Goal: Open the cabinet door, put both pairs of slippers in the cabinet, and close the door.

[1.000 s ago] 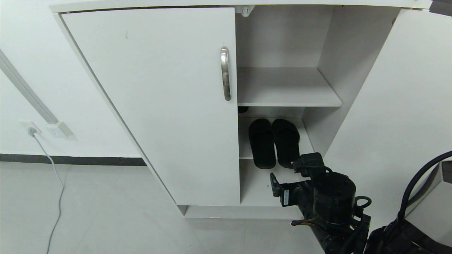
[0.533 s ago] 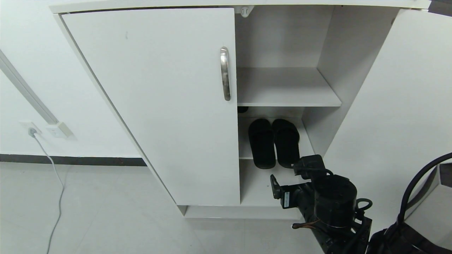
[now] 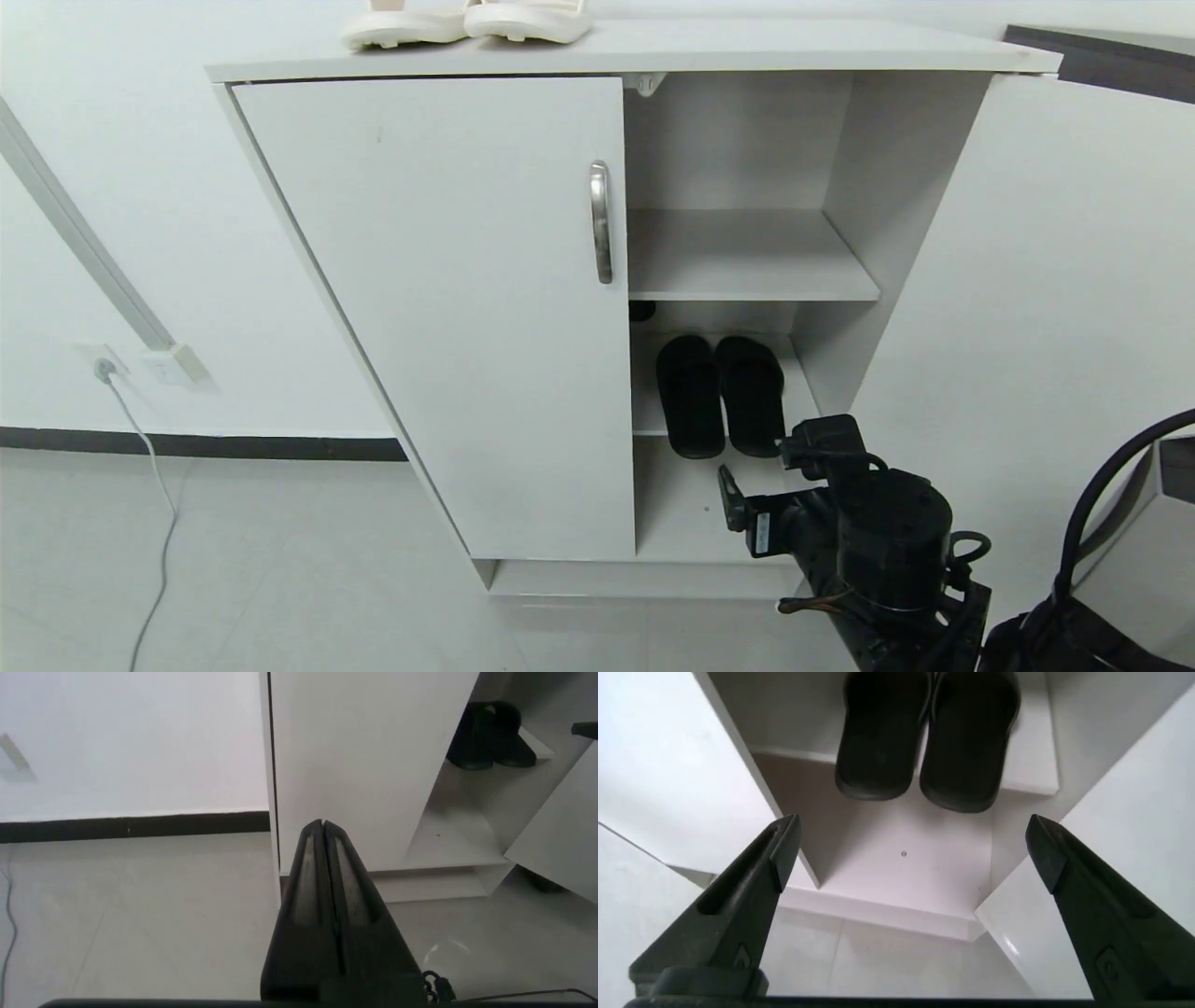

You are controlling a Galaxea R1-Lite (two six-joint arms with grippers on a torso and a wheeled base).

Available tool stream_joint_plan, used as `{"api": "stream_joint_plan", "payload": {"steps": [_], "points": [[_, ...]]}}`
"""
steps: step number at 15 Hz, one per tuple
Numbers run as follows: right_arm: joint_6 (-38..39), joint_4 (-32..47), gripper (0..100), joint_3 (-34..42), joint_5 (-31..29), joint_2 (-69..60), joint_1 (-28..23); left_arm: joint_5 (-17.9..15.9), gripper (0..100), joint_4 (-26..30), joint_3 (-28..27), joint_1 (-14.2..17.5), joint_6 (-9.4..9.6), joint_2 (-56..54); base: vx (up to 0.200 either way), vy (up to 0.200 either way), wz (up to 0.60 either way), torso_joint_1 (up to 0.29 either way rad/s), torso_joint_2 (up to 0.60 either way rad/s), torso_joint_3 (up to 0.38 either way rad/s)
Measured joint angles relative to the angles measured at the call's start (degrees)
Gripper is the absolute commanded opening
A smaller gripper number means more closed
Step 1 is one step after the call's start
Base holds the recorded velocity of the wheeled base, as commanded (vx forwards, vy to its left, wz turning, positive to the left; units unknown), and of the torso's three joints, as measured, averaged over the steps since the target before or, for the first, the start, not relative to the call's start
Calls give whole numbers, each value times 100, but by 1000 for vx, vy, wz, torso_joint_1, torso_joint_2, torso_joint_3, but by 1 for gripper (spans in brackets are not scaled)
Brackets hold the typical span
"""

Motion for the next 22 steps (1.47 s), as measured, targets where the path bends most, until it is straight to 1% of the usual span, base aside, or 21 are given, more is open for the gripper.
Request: {"api": "stream_joint_plan", "payload": {"steps": [5,8,11,20,22], "points": [[0,-35,100,96,0,15,24,-1,0,0,0,0,0,0,0,0,0,4,1,199],[0,-305,100,135,-1,119,27,2,0,0,0,0,-4,0,0,0,0,2,2,134],[-43,-628,100,168,-11,323,11,5,0,0,0,0,-6,0,0,0,0,0,0,0],[-65,-794,100,273,-9,457,-9,2,0,0,0,0,-11,0,0,0,0,0,0,0],[-65,-800,100,282,-9,461,-6,0,0,0,0,0,-11,0,0,200,0,0,2,0]]}}
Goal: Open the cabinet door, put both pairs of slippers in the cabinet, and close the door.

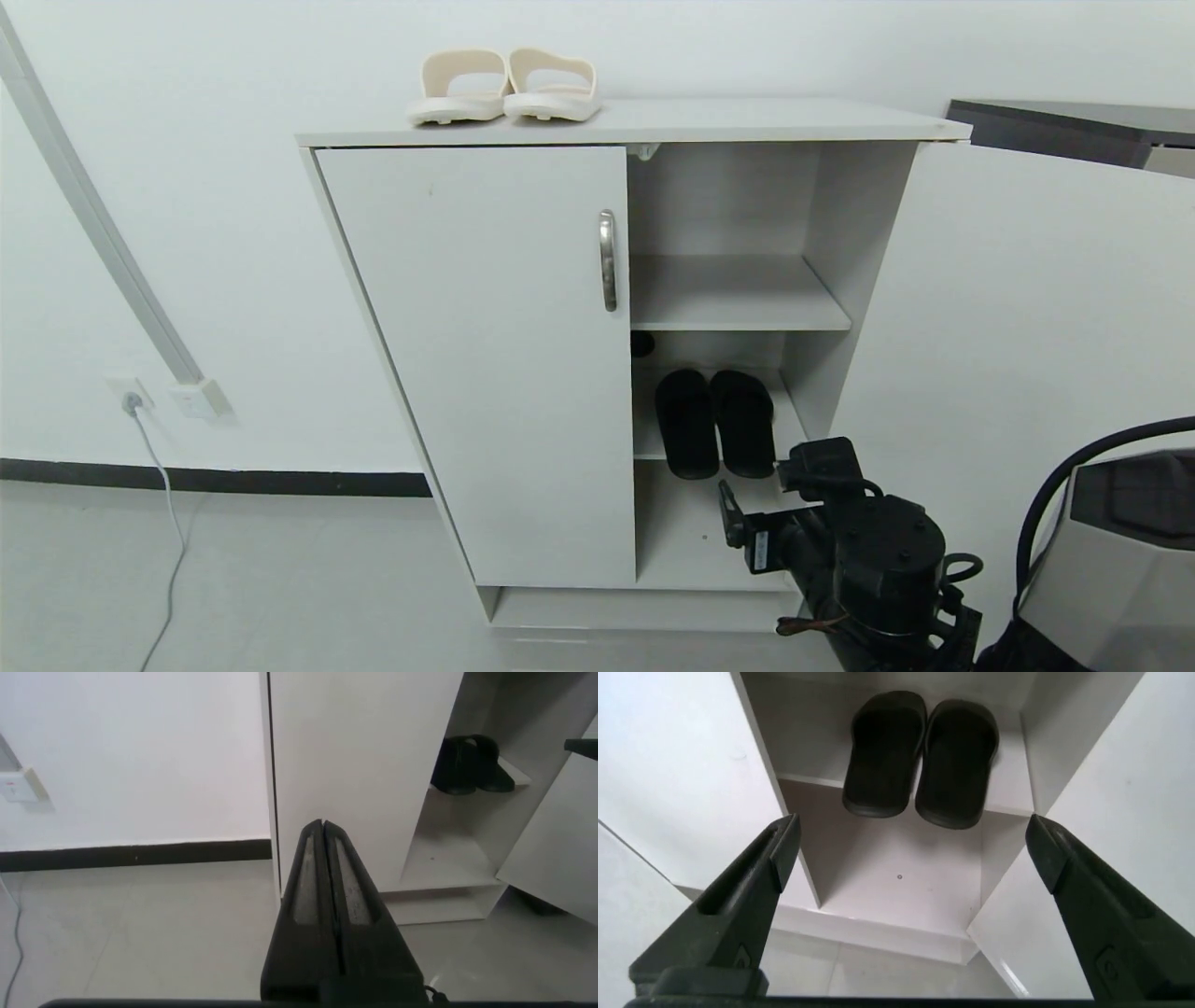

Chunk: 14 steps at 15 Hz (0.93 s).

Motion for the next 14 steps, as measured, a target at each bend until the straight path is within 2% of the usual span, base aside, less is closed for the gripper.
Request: {"api": "stream_joint_plan", "payload": {"steps": [5,9,14], "points": [[0,-24,100,29,5,5,17,-1,0,-2,0,2,0,0,0,200,0,4,2,2],[-208,-418,100,146,99,6,6,-6,0,-2,0,2,2,0,0,200,0,1,4,5],[-244,-542,100,178,172,6,24,-9,0,-2,0,0,5,0,0,200,0,2,3,1]]}}
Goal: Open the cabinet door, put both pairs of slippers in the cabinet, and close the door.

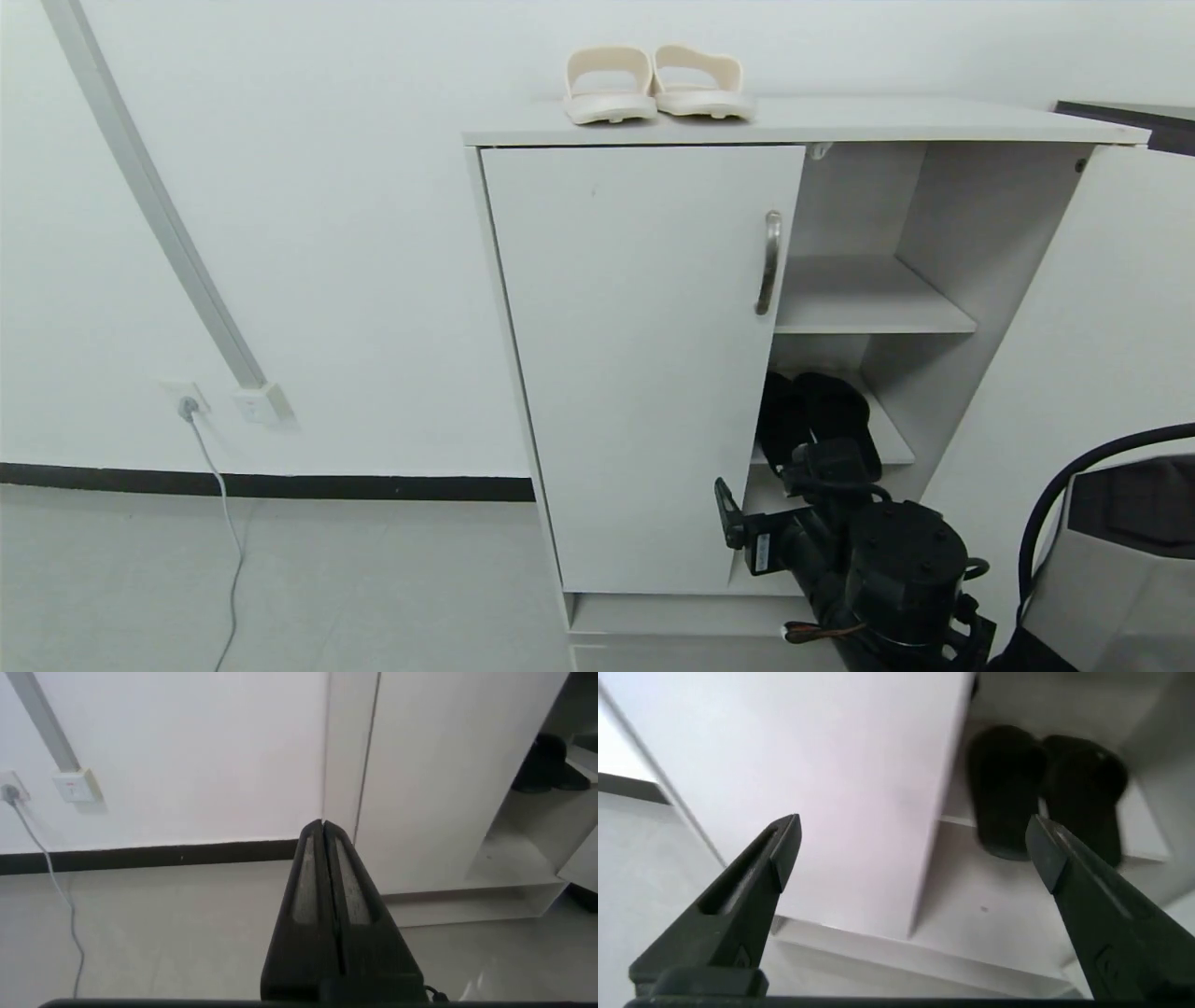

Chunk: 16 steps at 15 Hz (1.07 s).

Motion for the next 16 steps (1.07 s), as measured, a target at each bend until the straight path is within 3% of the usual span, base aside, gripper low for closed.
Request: {"api": "stream_joint_plan", "payload": {"steps": [2,16], "points": [[0,-29,100,37,9,2,4,-2,0,2,0,0,-2,0,0,200,0,2,5,2],[-1,-24,100,45,83,13,17,16,0,2,0,0,-2,0,0,0,0,0,0,0]]}}
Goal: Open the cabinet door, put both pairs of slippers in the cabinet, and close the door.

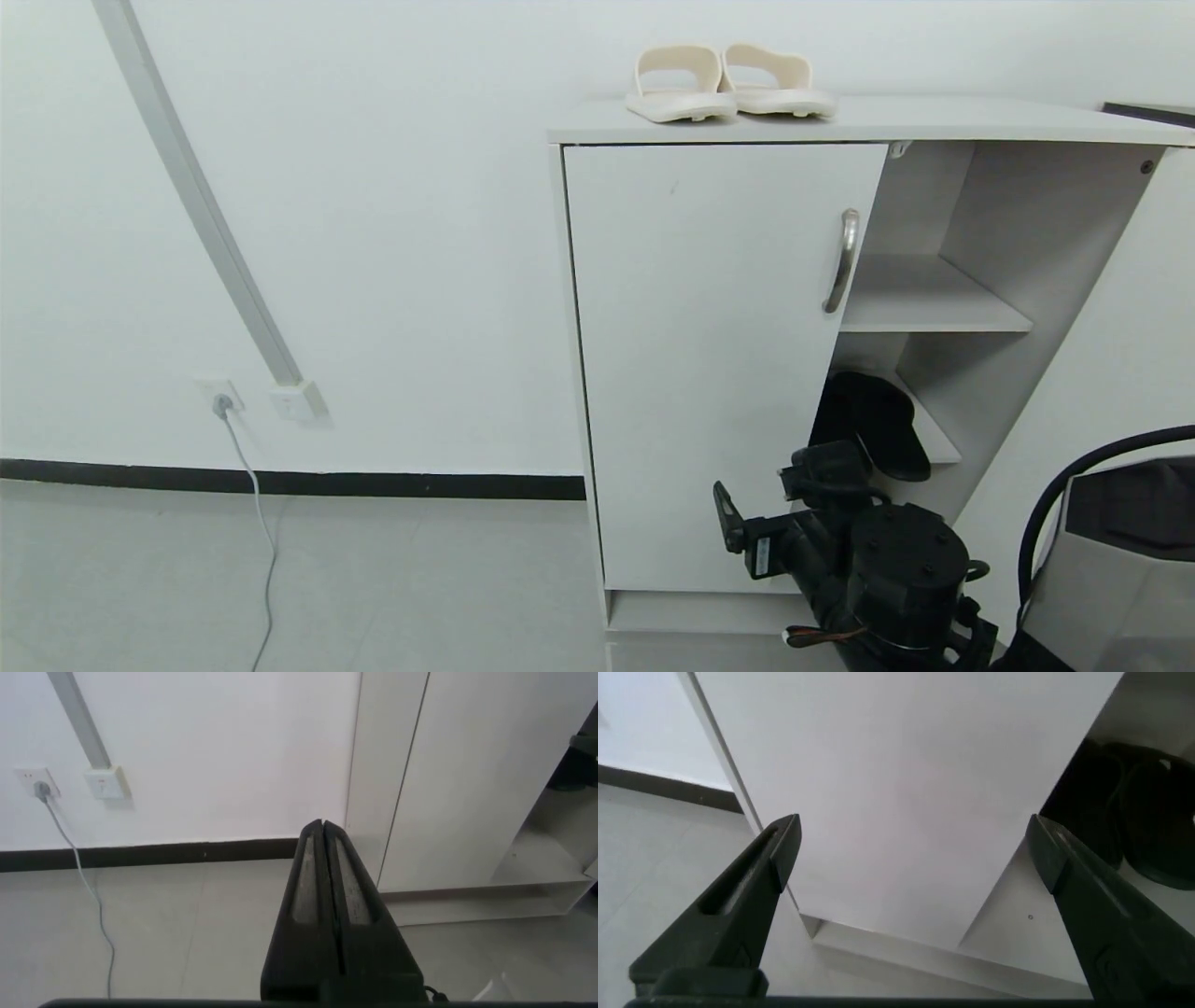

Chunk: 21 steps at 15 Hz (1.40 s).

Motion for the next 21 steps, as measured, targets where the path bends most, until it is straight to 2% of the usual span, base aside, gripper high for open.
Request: {"api": "stream_joint_plan", "payload": {"steps": [4,8,21], "points": [[-2,-16,100,13,-1,33,6,0,0,-10,-2,0,0,0,0,0,0,3,-131,-210],[-2,-5,100,13,0,50,24,0,0,-7,-2,7,0,0,0,0,0,41,-486,-369],[1,2,100,20,-4,50,6,0,0,0,0,0,-2,0,0,0,0,146,-470,-328]]}}
